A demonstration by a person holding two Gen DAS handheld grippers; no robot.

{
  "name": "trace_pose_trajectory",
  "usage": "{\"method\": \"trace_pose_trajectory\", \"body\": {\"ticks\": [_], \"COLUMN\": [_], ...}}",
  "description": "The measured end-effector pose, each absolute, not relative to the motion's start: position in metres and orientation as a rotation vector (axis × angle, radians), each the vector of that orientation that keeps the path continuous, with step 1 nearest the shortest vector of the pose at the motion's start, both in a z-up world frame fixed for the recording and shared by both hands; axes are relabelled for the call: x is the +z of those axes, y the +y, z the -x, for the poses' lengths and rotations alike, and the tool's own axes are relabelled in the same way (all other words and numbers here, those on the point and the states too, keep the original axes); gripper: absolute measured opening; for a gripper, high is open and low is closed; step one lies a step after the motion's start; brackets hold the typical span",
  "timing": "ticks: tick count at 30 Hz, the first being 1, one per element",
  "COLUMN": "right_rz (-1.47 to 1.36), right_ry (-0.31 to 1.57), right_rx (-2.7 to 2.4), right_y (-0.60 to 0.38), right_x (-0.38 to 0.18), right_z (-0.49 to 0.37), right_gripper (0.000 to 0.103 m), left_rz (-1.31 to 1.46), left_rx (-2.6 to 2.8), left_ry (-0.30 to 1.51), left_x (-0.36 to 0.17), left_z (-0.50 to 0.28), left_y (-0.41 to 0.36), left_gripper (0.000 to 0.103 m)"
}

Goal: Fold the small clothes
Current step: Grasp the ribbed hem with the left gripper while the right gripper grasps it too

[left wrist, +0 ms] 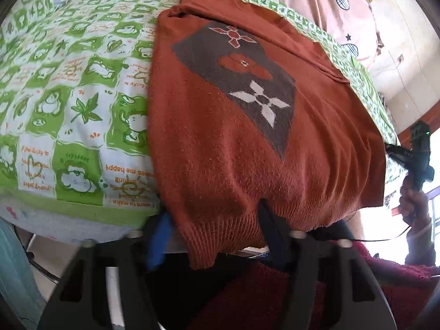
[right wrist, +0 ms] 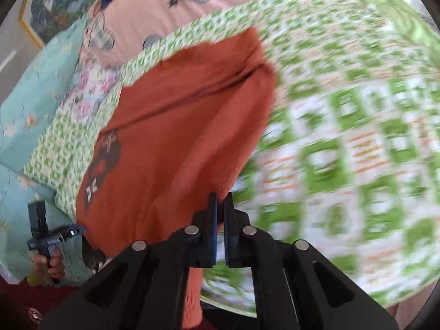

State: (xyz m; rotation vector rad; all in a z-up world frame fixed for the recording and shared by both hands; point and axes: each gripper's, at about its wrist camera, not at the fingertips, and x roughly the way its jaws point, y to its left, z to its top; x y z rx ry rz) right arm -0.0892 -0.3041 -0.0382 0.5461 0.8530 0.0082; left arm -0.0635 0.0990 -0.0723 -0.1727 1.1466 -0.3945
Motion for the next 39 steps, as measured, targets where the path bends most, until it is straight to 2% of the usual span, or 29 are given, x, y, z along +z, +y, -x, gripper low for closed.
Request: {"method": "trace_pose_trajectory", "body": {"ticks": [2,4,9,13,14,15,16,17,18,22,23,24,27,31,33,39], "right_rz": [-0.578,-0.611,-0.699,-0.688,-0.689,-0.691,-0.694,-0.697,-0.697,-0.747,-0.762,-0.77,-0.778,-0.741,-0.764,-0.701], "right_ry": [0.801,0.789,0.818,0.855,0.869,0.887,0.891,0.871,0.832,0.806,0.784,0.747,0.642,0.739,0.769,0.8], "right_rx": [-0.037,-0.035,0.016,0.106,0.132,0.164,0.186,0.213,0.242,0.438,0.505,0.554,0.557,0.347,0.308,0.309], "right_y": [-0.331,-0.345,-0.35,-0.332,-0.326,-0.318,-0.314,-0.309,-0.304,-0.282,-0.275,-0.272,-0.282,-0.304,-0.31,-0.3], "right_x": [-0.02,-0.014,-0.033,-0.047,-0.053,-0.061,-0.067,-0.07,-0.068,-0.072,-0.067,-0.061,-0.042,-0.056,-0.065,-0.065], "right_z": [0.107,0.113,0.118,0.129,0.131,0.131,0.133,0.132,0.132,0.119,0.118,0.12,0.129,0.125,0.124,0.122], "right_gripper": [0.004,0.0,0.001,0.005,0.012,0.031,0.041,0.052,0.057,0.059,0.059,0.059,0.059,0.06,0.06,0.06], "left_rz": [0.183,0.214,0.234,0.298,0.304,0.308,0.314,0.322,0.339,0.334,0.323,0.325,0.399,0.35,0.348,0.333], "left_rx": [-0.397,-0.404,-0.415,-0.426,-0.43,-0.44,-0.454,-0.465,-0.478,-0.518,-0.528,-0.549,-0.6,-0.561,-0.556,-0.576], "left_ry": [1.159,1.166,1.158,1.155,1.154,1.148,1.139,1.135,1.133,1.108,1.096,1.083,1.034,1.084,1.11,1.111], "left_x": [-0.075,-0.077,-0.077,-0.082,-0.083,-0.084,-0.085,-0.086,-0.086,-0.083,-0.081,-0.079,-0.069,-0.077,-0.084,-0.092], "left_z": [0.064,0.062,0.07,0.076,0.076,0.077,0.077,0.076,0.075,0.076,0.076,0.077,0.08,0.075,0.073,0.073], "left_y": [0.103,0.109,0.12,0.127,0.128,0.128,0.129,0.129,0.13,0.125,0.121,0.121,0.127,0.124,0.121,0.108], "left_gripper": [0.031,0.031,0.037,0.039,0.039,0.041,0.043,0.048,0.05,0.05,0.036,0.009,0.01,0.011,0.015,0.016]}}
